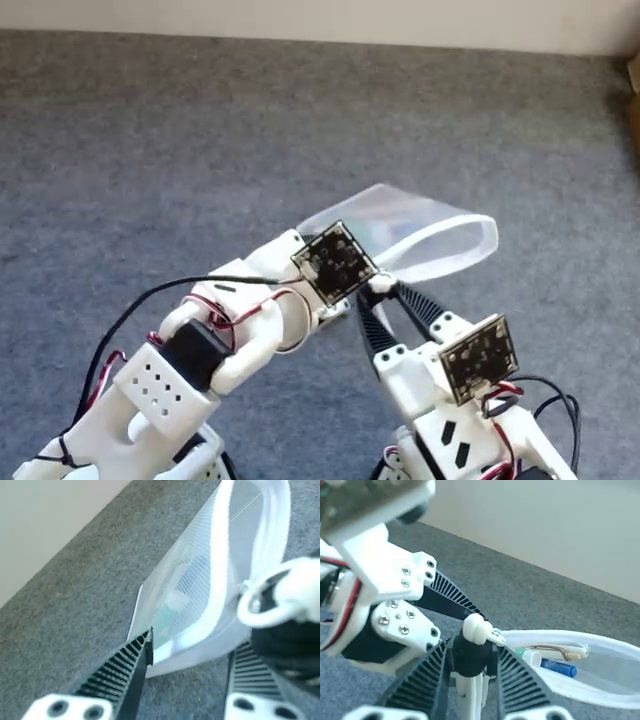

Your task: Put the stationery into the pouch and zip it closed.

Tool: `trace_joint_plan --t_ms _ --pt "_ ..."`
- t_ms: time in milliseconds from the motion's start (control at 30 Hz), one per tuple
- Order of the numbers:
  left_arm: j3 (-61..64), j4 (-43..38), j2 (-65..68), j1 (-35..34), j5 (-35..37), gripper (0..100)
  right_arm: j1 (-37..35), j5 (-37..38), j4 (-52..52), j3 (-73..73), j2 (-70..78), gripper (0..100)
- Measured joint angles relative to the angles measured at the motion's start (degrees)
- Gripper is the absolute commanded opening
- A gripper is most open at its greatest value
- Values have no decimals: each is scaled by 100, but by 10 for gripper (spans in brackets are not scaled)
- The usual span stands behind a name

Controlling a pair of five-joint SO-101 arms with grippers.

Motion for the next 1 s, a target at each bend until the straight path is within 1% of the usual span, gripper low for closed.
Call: trace_joint_plan --t_ms 133,400,600,767,833,1000 --pt "0 -18 0 44 -35 242 -18 0 229 -79 0 5" --pt "123 -44 -9 97 -53 242 -18 0 273 -97 0 5" --pt "615 -589 -18 299 -53 242 -44 0 431 -97 0 5" --pt "642 -721 -18 299 -53 236 -273 0 519 -105 0 5" --pt "642 -721 -18 299 -53 211 -281 0 527 -114 0 5" --pt "642 -738 -18 343 -53 111 -290 0 527 -132 0 5"
